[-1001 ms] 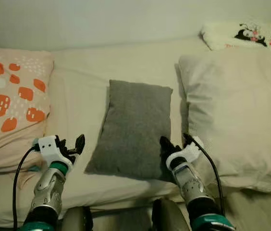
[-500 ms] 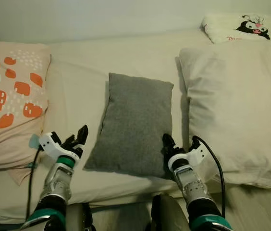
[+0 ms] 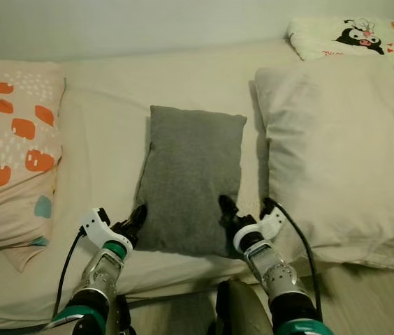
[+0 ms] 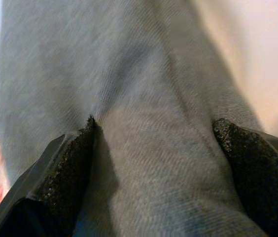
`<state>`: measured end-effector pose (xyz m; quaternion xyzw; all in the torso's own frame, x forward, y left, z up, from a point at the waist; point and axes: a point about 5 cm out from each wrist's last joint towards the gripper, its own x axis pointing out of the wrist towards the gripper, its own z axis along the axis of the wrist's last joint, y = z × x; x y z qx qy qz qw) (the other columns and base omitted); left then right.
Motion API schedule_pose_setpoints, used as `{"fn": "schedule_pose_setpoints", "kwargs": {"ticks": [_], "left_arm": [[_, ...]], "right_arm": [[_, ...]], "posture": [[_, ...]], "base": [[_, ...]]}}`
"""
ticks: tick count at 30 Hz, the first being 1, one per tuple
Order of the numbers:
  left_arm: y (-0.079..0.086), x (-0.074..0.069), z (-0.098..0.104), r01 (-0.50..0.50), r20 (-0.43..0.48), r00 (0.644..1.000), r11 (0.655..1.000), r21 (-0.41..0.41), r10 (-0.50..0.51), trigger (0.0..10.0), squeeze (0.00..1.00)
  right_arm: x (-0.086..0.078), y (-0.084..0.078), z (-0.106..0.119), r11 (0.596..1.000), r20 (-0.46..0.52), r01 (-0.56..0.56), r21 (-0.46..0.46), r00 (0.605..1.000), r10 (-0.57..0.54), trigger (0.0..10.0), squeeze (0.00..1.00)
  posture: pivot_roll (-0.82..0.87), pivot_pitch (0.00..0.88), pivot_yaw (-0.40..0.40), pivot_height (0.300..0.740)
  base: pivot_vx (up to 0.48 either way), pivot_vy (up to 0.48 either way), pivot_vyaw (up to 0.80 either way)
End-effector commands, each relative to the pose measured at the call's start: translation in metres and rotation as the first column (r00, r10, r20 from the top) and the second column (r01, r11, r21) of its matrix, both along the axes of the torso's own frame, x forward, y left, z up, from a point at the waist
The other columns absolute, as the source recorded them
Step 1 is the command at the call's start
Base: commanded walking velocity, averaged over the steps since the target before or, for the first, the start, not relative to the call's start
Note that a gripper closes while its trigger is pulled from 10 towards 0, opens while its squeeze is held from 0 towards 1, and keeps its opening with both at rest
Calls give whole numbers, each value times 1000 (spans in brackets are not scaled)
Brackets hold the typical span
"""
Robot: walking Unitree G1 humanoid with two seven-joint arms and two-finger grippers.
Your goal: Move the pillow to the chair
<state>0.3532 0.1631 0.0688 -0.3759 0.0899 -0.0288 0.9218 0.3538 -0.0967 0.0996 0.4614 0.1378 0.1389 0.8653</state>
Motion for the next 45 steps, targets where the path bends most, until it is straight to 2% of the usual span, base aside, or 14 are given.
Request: {"fn": "schedule_pose_setpoints", "kwargs": {"ticks": [1, 10, 11, 13, 14, 16, 17, 21, 24, 30, 36, 38, 40, 45], "left_arm": [[-8, -11, -18, 53, -67, 996, 999, -12, -54, 10000, 1000], [-45, -23, -19, 421, 51, 906, 888, -184, -419, 10000, 1000], [-48, -23, -16, 442, 79, 896, 861, -251, -436, 10000, 1000], [-50, -24, -14, 453, 101, 890, 840, -298, -444, 10000, 1000], [-52, -25, -12, 483, 135, 874, 810, -334, -466, 10000, 961], [-53, -27, -11, 504, 158, 863, 789, -353, -480, 10000, 961], [-57, -34, -7, 583, 219, 811, 722, -372, -542, 10000, 408], [-60, -42, -3, 646, 267, 762, 666, -373, -590, 10000, 365], [-57, -55, 13, 702, 340, 712, 626, -339, -614, 10000, 0], [-42, -84, 37, 746, 404, 660, 617, -251, -634, 10000, 0], [-17, -101, 18, 641, 270, 754, 760, -105, -599, 10000, 0], [-1, -106, 2, 559, 180, 813, 829, 25, -554, 10000, 765], [13, -114, -6, 505, 121, 850, 859, 88, -512, 10000, 1000], [34, -139, -13, 457, 50, 887, 888, 55, -460, 10000, 1000]], "right_arm": [[-17, 35, -20, 985, -97, -173, 9, 980, 173, 10000, 1000], [-25, 49, -16, 944, -53, -329, -7, 943, 328, 10000, 1000], [-30, 55, -15, 909, -38, -416, -32, 909, 414, 10000, 792], [-34, 59, -15, 879, -32, -474, -50, 881, 473, 10000, 792], [-38, 63, -15, 848, -25, -525, -71, 851, 525, 10000, 0], [-40, 65, -15, 828, -21, -555, -83, 831, 556, 10000, 0], [-42, 64, -14, 789, -7, -601, -132, 796, 605, 10000, 0], [-43, 60, -14, 755, -4, -628, -186, 769, 639, 10000, 0], [-41, 48, -18, 729, -25, -635, -255, 758, 651, 10000, 0], [-34, 13, -24, 732, -83, -588, -344, 796, 600, 10000, 0], [-32, -3, -26, 728, -118, -558, -398, 818, 562, 10000, 0], [-34, -5, -31, 720, -147, -550, -423, 826, 544, 10000, 0], [-36, -7, -36, 713, -169, -541, -446, 833, 526, 10000, 0], [-34, -13, -44, 719, -198, -493, -490, 866, 459, 10000, 0]], "posture": [[-158, 304, 75, 591], [-138, 276, 82, 591], [-124, 251, 78, 591], [-124, 251, 78, 591], [-112, 234, 76, 591], [-112, 234, 76, 591], [-84, 212, 70, 591], [-78, 208, 69, 591], [-42, 179, 63, 591], [-14, 163, 59, 591], [-3, 154, 55, 591], [-3, 152, 60, 591], [-1, 152, 61, 591], [4, 154, 63, 591]], "base": [[0, 0, 0], [0, 0, 0], [0, 0, 0], [0, 0, 0], [0, 0, 0], [0, 0, 0], [0, 0, 0], [0, 0, 0], [0, 0, 0], [0, 0, 0], [0, 0, 0], [0, 0, 0], [0, 0, 0], [0, 0, 0]]}}
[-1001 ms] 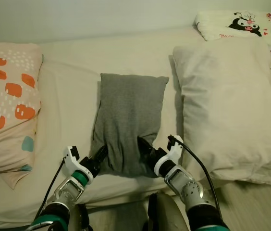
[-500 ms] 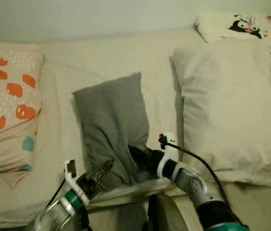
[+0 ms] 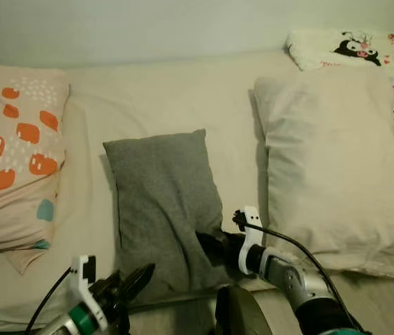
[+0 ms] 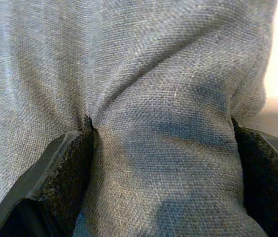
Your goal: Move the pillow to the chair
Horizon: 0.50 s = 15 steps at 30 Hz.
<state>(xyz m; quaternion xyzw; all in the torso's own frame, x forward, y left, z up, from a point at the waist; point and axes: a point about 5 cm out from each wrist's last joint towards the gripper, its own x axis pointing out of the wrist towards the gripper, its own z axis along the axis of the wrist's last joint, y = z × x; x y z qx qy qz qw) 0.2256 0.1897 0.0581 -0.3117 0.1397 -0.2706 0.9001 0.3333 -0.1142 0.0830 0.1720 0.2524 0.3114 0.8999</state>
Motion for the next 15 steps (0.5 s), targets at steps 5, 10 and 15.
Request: {"fn": "schedule_pose_setpoints", "kwargs": {"ticks": [5, 10, 15], "left_arm": [[43, -9, -1, -273, 16, 962, 961, -38, 273, 10000, 1000], [68, 0, -2, -442, 47, 894, 895, -62, 445, 10000, 1000], [71, 31, -9, -519, 16, 851, 846, -125, 525, 10000, 1000]], "right_arm": [[-6, 2, -23, 998, -94, 53, -27, 994, -55, 10000, 0], [-2, 3, -19, 995, -106, 91, 41, 991, -87, 10000, 0], [-1, 13, -14, 988, -125, 91, 122, 989, -75, 10000, 0]], "posture": [[6, 161, 58, 591], [-2, 165, 48, 591], [-47, 181, 18, 591]], "base": [[0, 0, 0], [0, 0, 0], [0, 0, 0]]}}
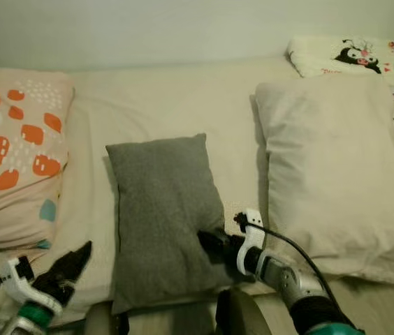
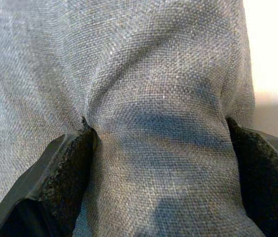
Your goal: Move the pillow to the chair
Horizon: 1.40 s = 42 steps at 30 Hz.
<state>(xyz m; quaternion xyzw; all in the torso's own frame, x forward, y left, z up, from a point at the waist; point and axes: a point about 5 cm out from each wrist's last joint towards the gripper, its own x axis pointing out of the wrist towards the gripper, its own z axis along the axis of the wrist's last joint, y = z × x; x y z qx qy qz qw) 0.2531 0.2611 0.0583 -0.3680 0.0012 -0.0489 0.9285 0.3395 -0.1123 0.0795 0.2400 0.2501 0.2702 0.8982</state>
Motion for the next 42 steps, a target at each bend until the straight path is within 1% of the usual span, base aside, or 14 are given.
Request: {"fn": "schedule_pose_setpoints", "kwargs": {"ticks": [1, 8, 13, 17, 29, 30, 31, 32, 34, 35, 36, 37, 38, 42], "left_arm": [[0, 4, -9, -26, -34, 999, 999, -30, 25, 10000, 1000], [-61, 27, -28, 120, -127, 981, 974, -191, -146, 10000, 1000], [-75, 28, -30, 160, -124, 974, 962, -220, -190, 10000, 1000], [-121, 33, -26, 381, -80, 911, 899, -216, -405, 10000, 1000], [-135, 34, -29, 449, -47, 875, 845, -290, -481, 10000, 1000], [-136, 33, -27, 466, -30, 864, 819, -334, -503, 10000, 1000], [-136, 33, -27, 466, -30, 864, 819, -334, -503, 10000, 1000], [-138, 31, -26, 505, -22, 839, 793, -341, -543, 10000, 851], [-138, 31, -26, 505, -22, 839, 793, -341, -543, 10000, 851], [-139, 29, -27, 517, -41, 826, 785, -341, -562, 7843, 557], [-139, 29, -27, 517, -41, 826, 785, -341, -562, 7843, 557], [-138, 28, -30, 513, -62, 825, 790, -335, -562, 1176, 471], [-136, 27, -31, 505, -67, 828, 793, -340, -556, 0, 388], [-134, 27, -32, 489, -67, 838, 800, -349, -541, 0, 133]], "right_arm": [[-7, 11, -10, 999, -64, -26, 29, 998, 28, 10000, 0], [-9, 28, -8, 987, -103, -21, 156, 994, 38, 10000, 0], [-11, 33, -8, 985, -106, -34, 169, 993, 53, 10000, 0], [-19, 44, -14, 975, -139, -53, 215, 987, 84, 10000, 0], [-28, 57, -12, 957, -138, -112, 268, 978, 154, 10000, 0], [-30, 60, -13, 953, -135, -136, 271, 975, 177, 7451, 0], [-30, 60, -13, 953, -135, -136, 271, 975, 177, 7451, 0], [-32, 63, -13, 950, -132, -152, 274, 972, 194, 863, 0], [-32, 63, -13, 950, -132, -152, 274, 972, 194, 863, 0], [-33, 65, -13, 947, -131, -160, 279, 970, 203, 0, 0], [-33, 65, -13, 947, -131, -160, 279, 970, 203, 0, 0], [-33, 66, -12, 944, -128, -165, 285, 970, 208, 0, 0], [-33, 67, -12, 942, -123, -170, 290, 969, 213, 0, 0], [-33, 68, -10, 939, -117, -178, 293, 969, 220, 0, 0]], "posture": [[-47, 181, 18, 591], [-75, 180, 22, 591], [-75, 180, 22, 591], [-65, 172, 34, 591], [-62, 173, 46, 591], [-58, 173, 45, 591], [-58, 173, 45, 591], [-52, 171, 46, 591], [-52, 171, 46, 591], [-49, 170, 46, 591], [-49, 170, 46, 591], [-48, 166, 47, 591], [-48, 165, 47, 591], [-44, 163, 46, 591]], "base": [[0, 0, 0], [0, 0, 0], [0, 0, 0], [0, 0, 0], [0, 0, 0], [0, 0, 0], [0, 0, 0], [0, 0, 0], [0, 0, 0], [0, 0, 0], [0, 0, 0], [0, 0, 0], [0, 0, 0], [0, 0, 0]]}}
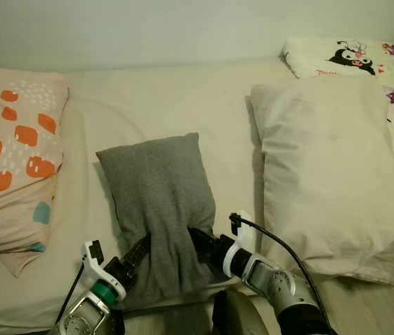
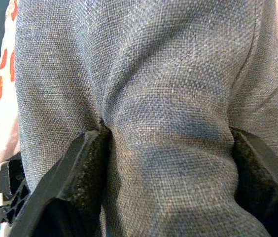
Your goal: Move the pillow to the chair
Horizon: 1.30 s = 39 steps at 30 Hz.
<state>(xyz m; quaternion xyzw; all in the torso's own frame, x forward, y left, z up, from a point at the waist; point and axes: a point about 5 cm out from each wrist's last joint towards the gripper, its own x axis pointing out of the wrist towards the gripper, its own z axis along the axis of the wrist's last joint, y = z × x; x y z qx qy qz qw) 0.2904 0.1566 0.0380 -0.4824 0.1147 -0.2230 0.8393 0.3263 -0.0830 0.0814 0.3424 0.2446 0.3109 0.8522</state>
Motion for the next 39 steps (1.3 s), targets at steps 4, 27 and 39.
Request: {"fn": "schedule_pose_setpoints", "kwargs": {"ticks": [4, 27, 39], "left_arm": [[-28, -9, -11, 130, -56, 990, 990, -59, -133, 0, 0], [-29, -7, -6, 117, -9, 993, 979, 168, -117, 0, 0], [-42, 8, 22, 91, 123, 984, 955, 282, -130, 0, 0]], "right_arm": [[-20, 40, -12, 983, -71, -176, 60, 981, 180, 0, 0], [-27, 52, -13, 970, -29, -233, 74, 971, 236, 0, 0], [-22, 53, 1, 968, 58, -240, 77, 970, 236, 0, 0]], "posture": [[-43, 159, 45, 591], [26, 86, 35, 591], [18, 59, 58, 591]], "base": [[0, 0, 0], [0, 0, 0], [0, 0, 0]]}}
